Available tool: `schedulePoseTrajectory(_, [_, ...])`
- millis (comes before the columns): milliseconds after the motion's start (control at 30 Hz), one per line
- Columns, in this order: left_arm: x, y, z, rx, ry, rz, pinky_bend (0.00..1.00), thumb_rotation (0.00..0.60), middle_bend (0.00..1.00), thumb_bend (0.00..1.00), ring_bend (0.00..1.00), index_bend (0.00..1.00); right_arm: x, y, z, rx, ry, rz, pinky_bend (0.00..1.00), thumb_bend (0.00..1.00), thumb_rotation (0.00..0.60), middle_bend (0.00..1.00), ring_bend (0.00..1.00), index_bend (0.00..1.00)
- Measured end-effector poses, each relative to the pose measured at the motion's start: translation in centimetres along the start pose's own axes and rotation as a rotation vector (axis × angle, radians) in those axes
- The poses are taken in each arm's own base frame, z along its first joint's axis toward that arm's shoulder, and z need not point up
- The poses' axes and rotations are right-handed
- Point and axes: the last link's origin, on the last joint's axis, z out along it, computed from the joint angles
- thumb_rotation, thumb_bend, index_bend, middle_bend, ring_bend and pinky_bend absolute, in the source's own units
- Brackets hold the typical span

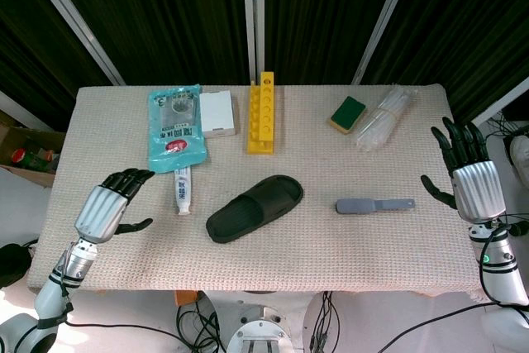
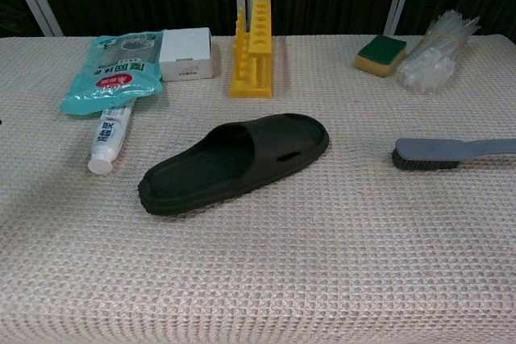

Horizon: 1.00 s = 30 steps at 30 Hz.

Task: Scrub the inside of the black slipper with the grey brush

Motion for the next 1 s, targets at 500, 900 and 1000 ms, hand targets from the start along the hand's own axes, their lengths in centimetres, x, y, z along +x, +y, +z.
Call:
schedulePoseTrajectory(500, [0.0,0.3,0.1,-0.003,-0.012,0.006,0.31,0.521,0.20,0.03,0.19,0.15,-0.9,0.4,-1.6,-0.008,-0.223,-0.096,0.00,0.18,0.600,0.07,0.00,0.00])
schedulePoseTrajectory(900, [-1.0,-0.4,-0.4,0.017,-0.050,-0.008,0.31,0.579,0.21,0.04,0.19,0.15,-3.6,-0.9,-3.9,-0.069,-0.605,-0.351,0.00,0.18,0.600,0.20,0.00,0.09])
schedulePoseTrajectory(1000, [-0.8,-0.4,-0.5,0.018,-0.038,-0.009,0.31,0.598,0.21,0.04,0.19,0.15,-5.2,-1.8,-4.2,-0.055,-0.635,-0.356,0.00,0.18,0.600,0.23,0.00,0.15])
